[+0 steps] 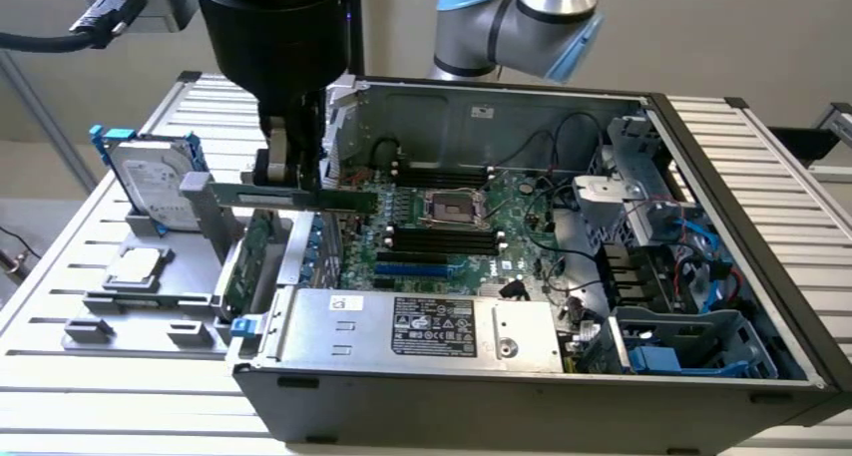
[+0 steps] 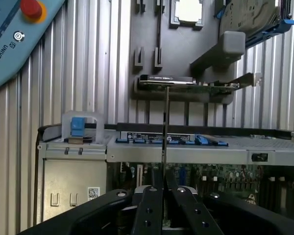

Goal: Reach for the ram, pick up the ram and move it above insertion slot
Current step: 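Pick up the ram and move it above insertion slot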

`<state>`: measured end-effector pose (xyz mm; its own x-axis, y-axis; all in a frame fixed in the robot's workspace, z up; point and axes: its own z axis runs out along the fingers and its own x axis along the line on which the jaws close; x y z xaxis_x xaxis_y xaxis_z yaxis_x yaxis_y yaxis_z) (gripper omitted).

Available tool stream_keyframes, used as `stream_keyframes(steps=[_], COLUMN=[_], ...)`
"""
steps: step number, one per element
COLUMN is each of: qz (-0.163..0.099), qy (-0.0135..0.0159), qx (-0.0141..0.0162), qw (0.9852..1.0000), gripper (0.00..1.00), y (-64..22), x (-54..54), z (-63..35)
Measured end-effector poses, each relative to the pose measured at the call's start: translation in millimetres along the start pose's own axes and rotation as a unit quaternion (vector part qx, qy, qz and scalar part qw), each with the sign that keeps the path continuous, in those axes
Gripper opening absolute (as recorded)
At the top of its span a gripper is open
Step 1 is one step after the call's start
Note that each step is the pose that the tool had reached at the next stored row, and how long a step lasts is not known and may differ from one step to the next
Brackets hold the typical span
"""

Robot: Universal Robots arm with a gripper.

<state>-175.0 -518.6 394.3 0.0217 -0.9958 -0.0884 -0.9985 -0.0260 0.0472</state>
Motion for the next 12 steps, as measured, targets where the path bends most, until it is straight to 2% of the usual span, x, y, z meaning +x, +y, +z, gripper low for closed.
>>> stream_keyframes(steps=[4, 12], qz=[0.0, 0.0], qy=[-0.0014, -0.0015], qx=[0.0, 0.0001], qw=[1.0, 1.0], gripper=[0.14, 0.14], y=[-14.6, -39.2], x=[-0.1, -5.8], z=[-0.7, -1.3])
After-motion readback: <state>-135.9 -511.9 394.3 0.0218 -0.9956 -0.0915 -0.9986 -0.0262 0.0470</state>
